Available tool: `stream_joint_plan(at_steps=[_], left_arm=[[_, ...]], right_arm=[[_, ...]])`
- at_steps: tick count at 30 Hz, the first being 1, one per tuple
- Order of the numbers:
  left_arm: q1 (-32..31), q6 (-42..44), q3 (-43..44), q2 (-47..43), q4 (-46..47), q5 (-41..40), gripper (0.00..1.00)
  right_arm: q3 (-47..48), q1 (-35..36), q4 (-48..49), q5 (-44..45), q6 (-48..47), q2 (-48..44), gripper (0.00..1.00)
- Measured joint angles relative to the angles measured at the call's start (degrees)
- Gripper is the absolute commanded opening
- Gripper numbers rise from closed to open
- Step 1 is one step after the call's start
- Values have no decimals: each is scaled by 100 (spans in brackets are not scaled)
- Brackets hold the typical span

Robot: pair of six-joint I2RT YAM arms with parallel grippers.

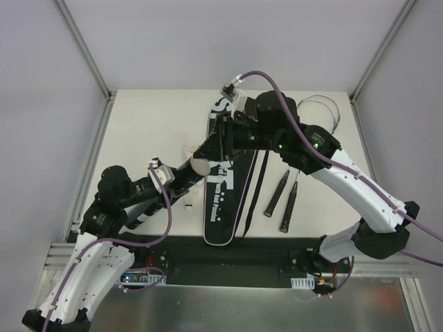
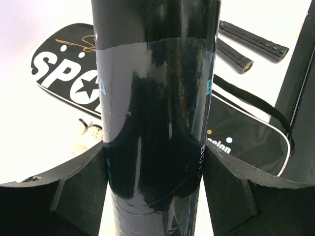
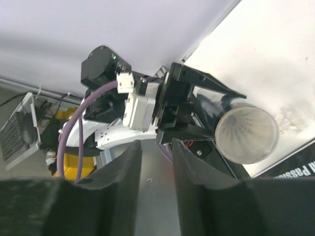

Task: Pack up the badminton gear

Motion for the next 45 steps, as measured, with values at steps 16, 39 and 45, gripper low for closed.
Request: stream_joint_plan(at_steps=[16, 39, 45], left_arm=[[0, 0, 0, 122, -61, 2, 0], [2, 22, 9, 227, -162, 4, 0], [11, 17, 15, 223, -168, -11, 0]], right_arm=[[1681, 251, -2107, 802, -278, 1567, 37], [1832, 286, -2503, 1283, 4, 1987, 29], [1829, 273, -2505, 1392, 245, 1989, 1]])
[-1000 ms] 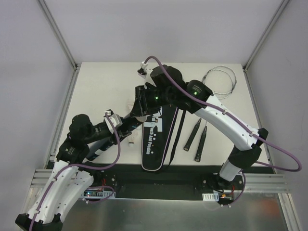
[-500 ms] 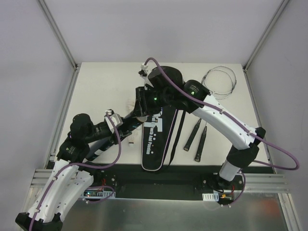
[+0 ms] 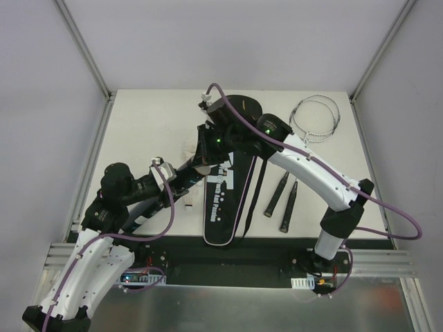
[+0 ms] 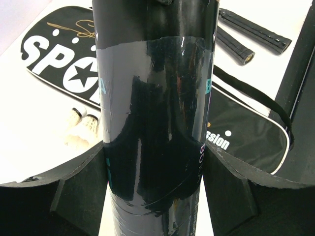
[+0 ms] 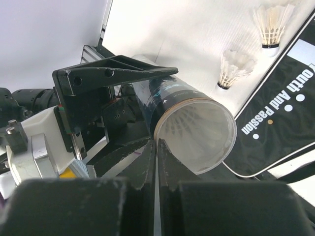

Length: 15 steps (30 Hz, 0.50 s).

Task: Pack up the badminton gear

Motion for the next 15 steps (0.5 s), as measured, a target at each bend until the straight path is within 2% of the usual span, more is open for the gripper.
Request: stream_joint_plan(at_steps=[5, 11, 15], left_arm=[[2, -4, 15, -4, -4, -59, 0], [42, -33, 15, -114, 48, -280, 0], [107, -109, 15, -173, 256, -564, 0]], right_arm=[[-321, -76, 358, -157, 293, -144, 0], [-2426, -581, 2798, -1351, 1939, -1021, 0], [-3095, -809, 4374, -1843, 3099, -1069, 0]])
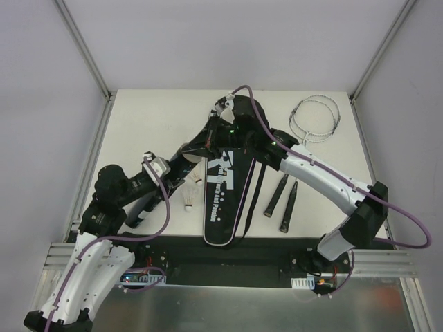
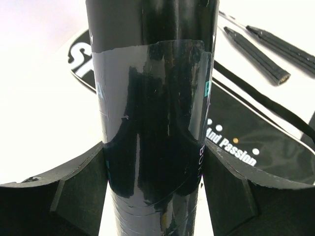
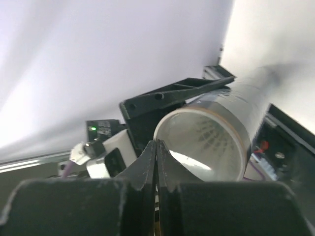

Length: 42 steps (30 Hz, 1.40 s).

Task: Pack up the badminton gear

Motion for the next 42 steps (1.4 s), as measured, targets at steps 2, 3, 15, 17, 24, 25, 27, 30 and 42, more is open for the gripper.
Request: stream_joint_plan(at_steps=[2, 3, 15, 17, 24, 25, 27, 30, 42], left_arm=[[7, -17, 0, -28, 164, -48, 0], [7, -20, 0, -44, 256, -68, 0], [-118, 68, -175, -59, -81, 256, 0], [-118, 72, -173, -59, -125, 278, 0], [-118, 72, -173, -59, -166, 358, 0], [-118, 74, -173, -59, -173, 387, 0], [-118, 74, -170, -61, -197, 442, 0], [-118, 85, -168, -66, -214, 472, 0], [-118, 98, -146, -68, -240, 474, 0]], right_arm=[[-142, -48, 511, -144, 365, 0, 0], [-188, -66, 719, -210, 501, 0, 0], [-704, -492, 2430, -520, 1123, -570, 3], [-142, -487, 1029, -354, 258, -627, 38], [1064, -732, -2175, 321, -2079, -813, 58], [1062, -796, -2470, 343, -2282, -809, 59], [1045, -859, -2942, 339, -2603, -706, 60], [920, -800, -3357, 245, -2927, -549, 59], [684, -267, -3547, 37, -3156, -203, 47]])
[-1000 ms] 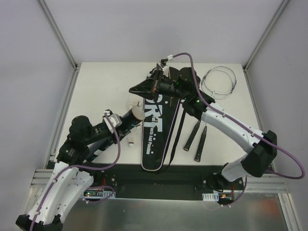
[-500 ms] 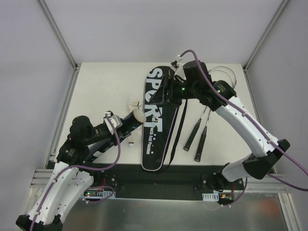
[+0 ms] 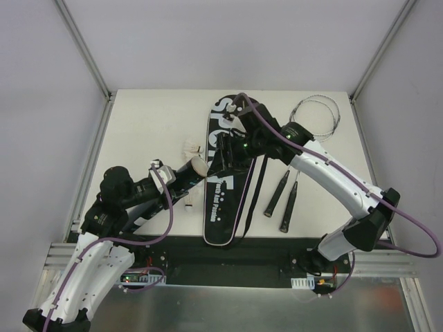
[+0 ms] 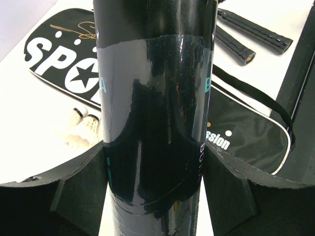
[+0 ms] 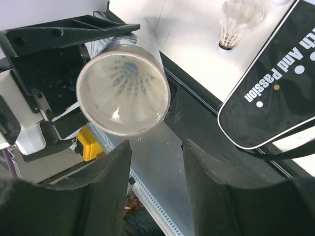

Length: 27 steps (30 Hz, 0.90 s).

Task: Pack up the badminton gear

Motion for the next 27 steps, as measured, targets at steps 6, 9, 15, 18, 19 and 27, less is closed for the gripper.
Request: stream_joint_plan(at_steps=[6, 9, 15, 18, 19, 27], left_arm=[[0, 4, 0, -7, -9, -9, 0], [9, 9, 0, -11, -13, -59, 0], [11, 44, 0, -15, -24, -201, 0], [7, 87, 0, -17, -20, -195, 0], [0, 105, 0, -17, -15, -195, 0], [2, 203, 0, 0, -11, -199, 0]], right_arm=[[-295, 17, 236, 2, 415, 26, 42], [-306, 11, 332, -9, 678, 59, 43], [-584, -103, 584, -79, 1244, -24, 55], [-752, -186, 675, -79, 1552, -90, 56], [-758, -210, 678, -72, 1650, -90, 56], [-533, -127, 579, 57, 2225, 39, 47]])
